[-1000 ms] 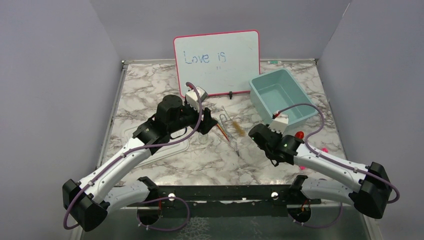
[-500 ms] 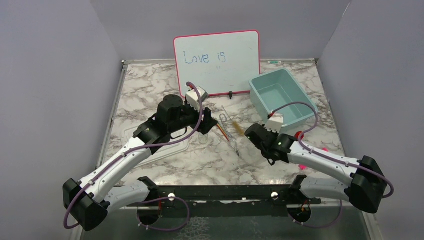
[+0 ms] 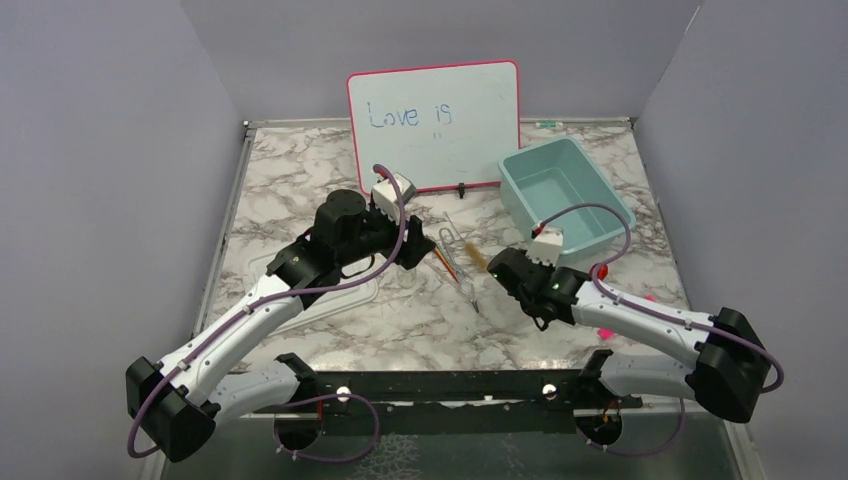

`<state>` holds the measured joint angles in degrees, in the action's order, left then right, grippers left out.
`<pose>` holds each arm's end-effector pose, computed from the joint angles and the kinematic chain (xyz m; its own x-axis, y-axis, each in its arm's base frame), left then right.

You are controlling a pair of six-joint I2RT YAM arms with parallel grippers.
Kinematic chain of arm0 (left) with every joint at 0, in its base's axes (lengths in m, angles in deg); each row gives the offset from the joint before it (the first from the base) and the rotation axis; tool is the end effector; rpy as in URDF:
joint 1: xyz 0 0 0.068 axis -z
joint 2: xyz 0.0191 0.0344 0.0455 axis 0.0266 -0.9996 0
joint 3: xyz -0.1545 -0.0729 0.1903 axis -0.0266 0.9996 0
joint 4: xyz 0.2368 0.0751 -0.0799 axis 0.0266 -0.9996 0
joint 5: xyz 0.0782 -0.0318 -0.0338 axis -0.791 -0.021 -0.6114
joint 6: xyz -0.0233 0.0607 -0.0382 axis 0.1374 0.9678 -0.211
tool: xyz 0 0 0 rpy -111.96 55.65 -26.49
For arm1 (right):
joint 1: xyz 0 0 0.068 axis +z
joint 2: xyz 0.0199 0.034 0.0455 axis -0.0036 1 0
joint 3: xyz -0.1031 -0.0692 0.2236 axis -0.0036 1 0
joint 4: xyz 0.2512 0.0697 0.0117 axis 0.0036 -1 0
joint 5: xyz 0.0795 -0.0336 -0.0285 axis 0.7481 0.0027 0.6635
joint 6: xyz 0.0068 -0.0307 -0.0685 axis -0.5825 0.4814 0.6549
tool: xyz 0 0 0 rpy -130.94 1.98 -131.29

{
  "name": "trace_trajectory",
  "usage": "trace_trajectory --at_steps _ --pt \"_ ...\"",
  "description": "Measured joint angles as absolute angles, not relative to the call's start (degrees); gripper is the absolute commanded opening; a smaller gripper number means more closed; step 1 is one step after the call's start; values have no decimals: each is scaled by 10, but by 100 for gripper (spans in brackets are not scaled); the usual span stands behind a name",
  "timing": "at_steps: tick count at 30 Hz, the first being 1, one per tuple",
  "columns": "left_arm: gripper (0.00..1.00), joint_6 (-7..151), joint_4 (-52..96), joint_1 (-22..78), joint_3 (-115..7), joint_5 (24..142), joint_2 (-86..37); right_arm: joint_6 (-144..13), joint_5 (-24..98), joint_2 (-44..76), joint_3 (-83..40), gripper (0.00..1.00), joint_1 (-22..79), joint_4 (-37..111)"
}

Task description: Organize the chemistry lab equipment

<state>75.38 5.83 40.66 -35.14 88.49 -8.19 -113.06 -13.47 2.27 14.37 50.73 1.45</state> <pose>0.1992 -0.1818 0.3157 -0.3700 0.1212 -0.9211 0.7433 0.6333 -0.2153 0.1742 0.1467 0.1718 -0.6420 0.1606 -0.7497 0.2338 0.9723 0.0081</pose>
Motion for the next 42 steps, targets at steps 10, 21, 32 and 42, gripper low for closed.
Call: trace_trajectory --at_steps 10,21,32,42 --pt "71 754 58 407 -350 885 -82 -1126 -119 -20 105 38 507 -16" --pt "72 754 58 407 -347 885 -83 -1139 -98 -31 103 29 507 -55" --pt "72 753 58 407 -347 885 -88 -1131 -93 -12 114 24 507 -47" --pt "72 753 58 407 -347 885 -90 -1089 -94 28 114 24 507 -13"
